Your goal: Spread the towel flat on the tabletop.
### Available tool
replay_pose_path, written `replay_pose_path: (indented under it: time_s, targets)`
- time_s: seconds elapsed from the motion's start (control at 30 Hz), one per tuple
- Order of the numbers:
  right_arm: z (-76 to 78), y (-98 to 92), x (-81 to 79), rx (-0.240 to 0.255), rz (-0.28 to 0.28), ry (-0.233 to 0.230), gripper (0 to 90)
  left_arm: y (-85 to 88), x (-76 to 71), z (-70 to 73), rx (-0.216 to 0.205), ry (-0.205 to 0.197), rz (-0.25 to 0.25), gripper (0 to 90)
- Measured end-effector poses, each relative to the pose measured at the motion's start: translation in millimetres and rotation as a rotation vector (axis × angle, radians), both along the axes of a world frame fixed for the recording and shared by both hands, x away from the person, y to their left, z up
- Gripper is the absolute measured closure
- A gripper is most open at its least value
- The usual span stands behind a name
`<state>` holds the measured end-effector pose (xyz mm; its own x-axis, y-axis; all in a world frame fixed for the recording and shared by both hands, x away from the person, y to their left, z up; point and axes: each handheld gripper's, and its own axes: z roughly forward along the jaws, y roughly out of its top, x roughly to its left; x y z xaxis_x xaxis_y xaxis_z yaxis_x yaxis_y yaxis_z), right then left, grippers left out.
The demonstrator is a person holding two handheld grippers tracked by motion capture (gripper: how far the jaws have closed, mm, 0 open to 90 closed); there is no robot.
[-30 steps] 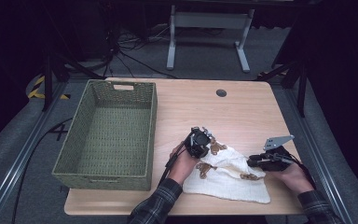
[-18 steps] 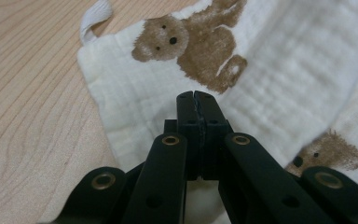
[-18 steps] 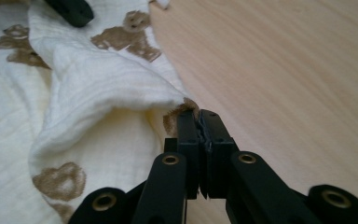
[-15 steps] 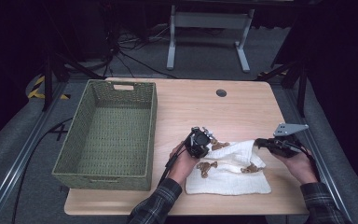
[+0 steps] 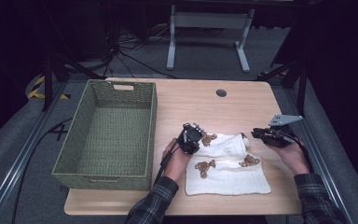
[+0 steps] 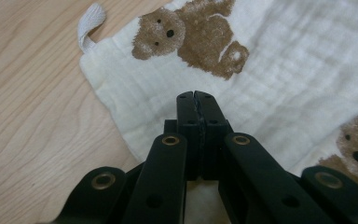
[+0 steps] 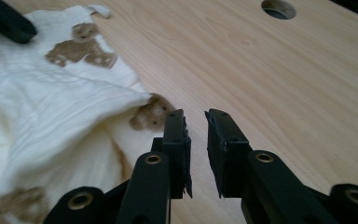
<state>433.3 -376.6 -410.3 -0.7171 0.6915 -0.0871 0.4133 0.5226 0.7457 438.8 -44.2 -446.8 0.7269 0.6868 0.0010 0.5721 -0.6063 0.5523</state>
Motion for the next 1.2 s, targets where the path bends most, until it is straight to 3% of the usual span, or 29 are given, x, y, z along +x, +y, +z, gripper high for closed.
replay_pose_path:
  time_s: [0.17, 0.27, 0.37, 0.47, 0.57, 0.6, 0.73, 0.87, 1.03, 1.1, 1.2]
  targets:
    - [-9.1, 5.2, -0.3, 0.030, 0.043, 0.080, 78.5, 4.2, 2.6, -0.4, -0.011, 0.008, 0.016, 89.7]
    - [-14.5, 9.2, 4.1, 0.018, 0.031, 0.092, 72.5, 3.4, 2.0, -0.6, -0.002, -0.003, 0.012, 89.7]
    - [-24.5, 10.3, 13.5, 0.038, 0.023, 0.164, 67.7, 3.8, 1.7, -0.5, 0.000, -0.004, 0.010, 89.7]
    - [-31.3, 10.8, 16.7, 0.037, 0.033, 0.199, 66.6, 4.1, 1.9, -1.0, -0.005, -0.008, 0.006, 89.7]
    - [-34.9, 10.9, 17.6, 0.018, 0.041, 0.216, 84.8, 4.1, 1.7, -1.1, -0.002, -0.014, 0.004, 89.7]
    - [-33.1, 9.0, 17.2, 0.019, 0.047, 0.206, 88.6, 4.1, 1.7, -1.1, -0.002, -0.014, 0.003, 89.7]
    - [-14.9, -1.7, 12.7, 0.039, 0.022, 0.134, 89.6, 3.4, 2.7, -1.5, -0.008, -0.017, -0.003, 89.7]
    - [7.8, -13.1, 11.3, 0.020, -0.009, 0.081, 89.5, -0.6, 7.4, -1.7, -0.007, -0.023, -0.003, 89.7]
    - [8.0, -14.5, 26.3, 0.009, -0.040, 0.079, 88.6, -1.6, 15.2, -3.4, -0.009, -0.053, 0.042, 89.7]
    - [2.9, -12.5, 33.8, 0.013, -0.061, 0.065, 81.9, 0.6, 20.1, -2.8, 0.027, -0.074, 0.073, 89.7]
    - [0.3, -9.2, 34.2, 0.040, -0.055, 0.068, 79.1, 6.0, 26.4, -2.7, 0.033, -0.076, 0.108, 89.6]
